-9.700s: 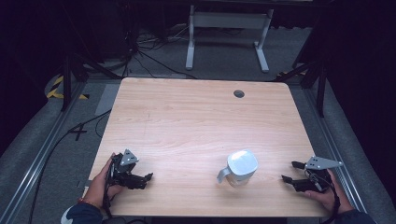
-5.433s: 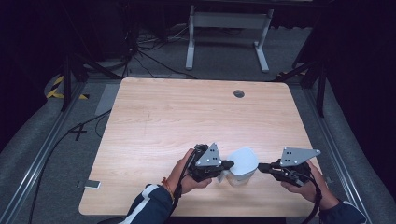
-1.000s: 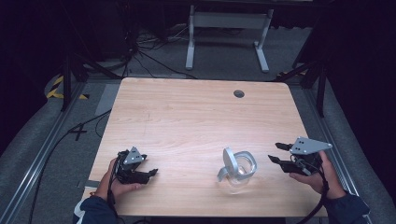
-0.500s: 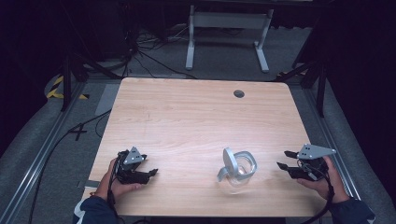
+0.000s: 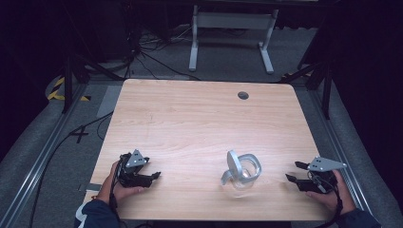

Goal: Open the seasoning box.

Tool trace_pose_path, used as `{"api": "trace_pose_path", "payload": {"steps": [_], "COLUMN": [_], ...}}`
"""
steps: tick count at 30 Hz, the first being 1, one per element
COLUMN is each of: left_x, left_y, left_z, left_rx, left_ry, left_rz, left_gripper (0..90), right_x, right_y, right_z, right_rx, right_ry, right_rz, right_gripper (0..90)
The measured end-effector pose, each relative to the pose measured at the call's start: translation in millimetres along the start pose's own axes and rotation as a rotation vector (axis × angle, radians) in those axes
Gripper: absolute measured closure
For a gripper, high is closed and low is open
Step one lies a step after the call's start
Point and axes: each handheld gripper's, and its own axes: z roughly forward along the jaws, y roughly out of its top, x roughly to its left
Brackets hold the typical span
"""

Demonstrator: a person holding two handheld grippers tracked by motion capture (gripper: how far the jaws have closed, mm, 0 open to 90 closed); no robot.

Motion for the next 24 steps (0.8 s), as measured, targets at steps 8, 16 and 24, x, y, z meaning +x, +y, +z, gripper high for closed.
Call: {"api": "trace_pose_path", "payload": {"steps": [8, 16, 24], "left_x": [0.1, 0.1, -0.5], "left_y": [0.7, 0.8, 1.1], "left_z": [0.8, 1.2, 1.6], "left_rx": [0.003, 0.001, 0.004], "left_ry": [-0.004, -0.006, -0.007], "left_rz": [-0.003, -0.003, -0.008], "left_gripper": [26.4, 26.3, 25.4], "right_x": [-3.0, -3.2, -3.0], "right_y": [-29.1, -30.0, -29.9], "right_z": [-0.6, -0.8, -0.6], "right_rx": [-0.012, -0.01, -0.009], "right_ry": [0.03, 0.026, 0.025], "right_rz": [0.107, 0.115, 0.115], "right_gripper": [26.2, 25.1, 24.8]}}
